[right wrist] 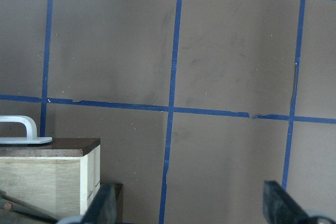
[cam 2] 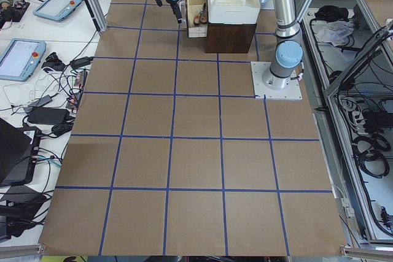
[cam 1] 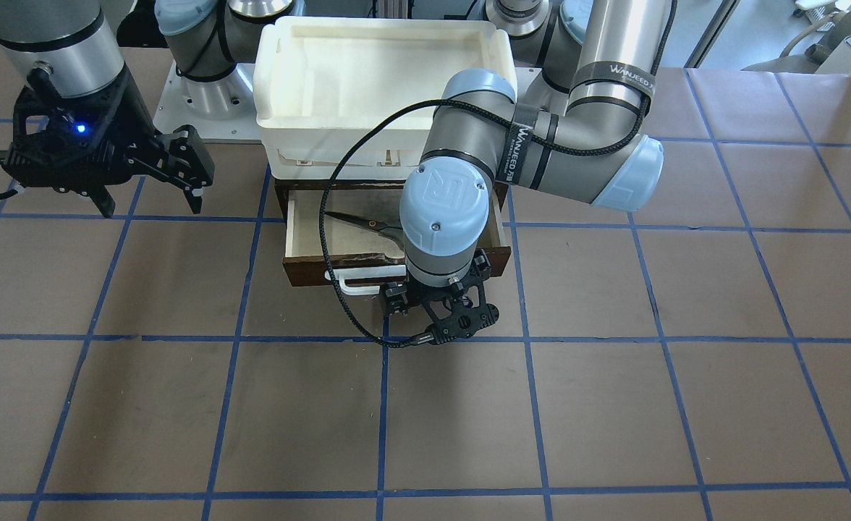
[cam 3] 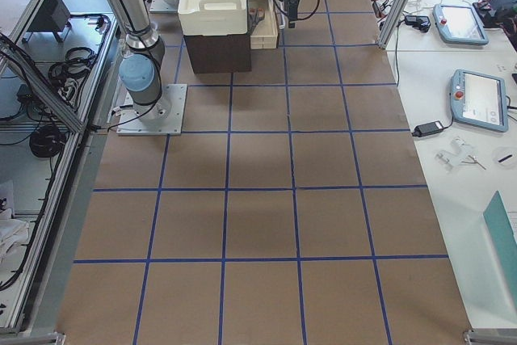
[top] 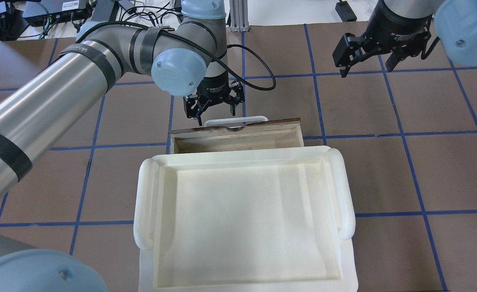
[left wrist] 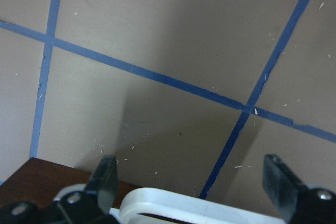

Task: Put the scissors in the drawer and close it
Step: 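Push the drawer closed with the left gripper, away from the robot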

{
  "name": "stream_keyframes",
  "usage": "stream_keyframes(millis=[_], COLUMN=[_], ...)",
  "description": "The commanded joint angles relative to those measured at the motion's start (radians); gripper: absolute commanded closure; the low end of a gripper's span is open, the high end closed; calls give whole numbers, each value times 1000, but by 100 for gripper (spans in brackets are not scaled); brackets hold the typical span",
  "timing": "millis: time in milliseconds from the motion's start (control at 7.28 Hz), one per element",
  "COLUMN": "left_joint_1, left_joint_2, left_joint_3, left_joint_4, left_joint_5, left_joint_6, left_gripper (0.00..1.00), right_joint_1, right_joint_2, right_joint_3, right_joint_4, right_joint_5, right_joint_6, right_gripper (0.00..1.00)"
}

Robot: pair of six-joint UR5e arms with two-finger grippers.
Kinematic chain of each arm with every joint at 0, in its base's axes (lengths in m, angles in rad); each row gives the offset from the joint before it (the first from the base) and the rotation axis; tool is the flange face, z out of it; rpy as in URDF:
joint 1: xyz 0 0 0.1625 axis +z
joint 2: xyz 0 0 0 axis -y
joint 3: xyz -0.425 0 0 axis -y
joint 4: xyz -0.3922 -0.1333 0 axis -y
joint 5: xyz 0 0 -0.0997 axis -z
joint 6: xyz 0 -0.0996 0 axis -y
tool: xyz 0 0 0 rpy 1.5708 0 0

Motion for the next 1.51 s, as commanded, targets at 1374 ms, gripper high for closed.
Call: stream_keyframes(millis=[1374], left_joint_1=[-2], left_joint_2=[48], left_joint_3=[-36], left_joint_4=[-101], left_joint_5=[-34], left_joint_6=[-100], left_gripper=[0], right_joint_1=[-12], right_joint_2=[0], right_joint_3=[0], right_joint_4=[1], right_joint_5=[-2], right_joint_6=[2], right_gripper=[0])
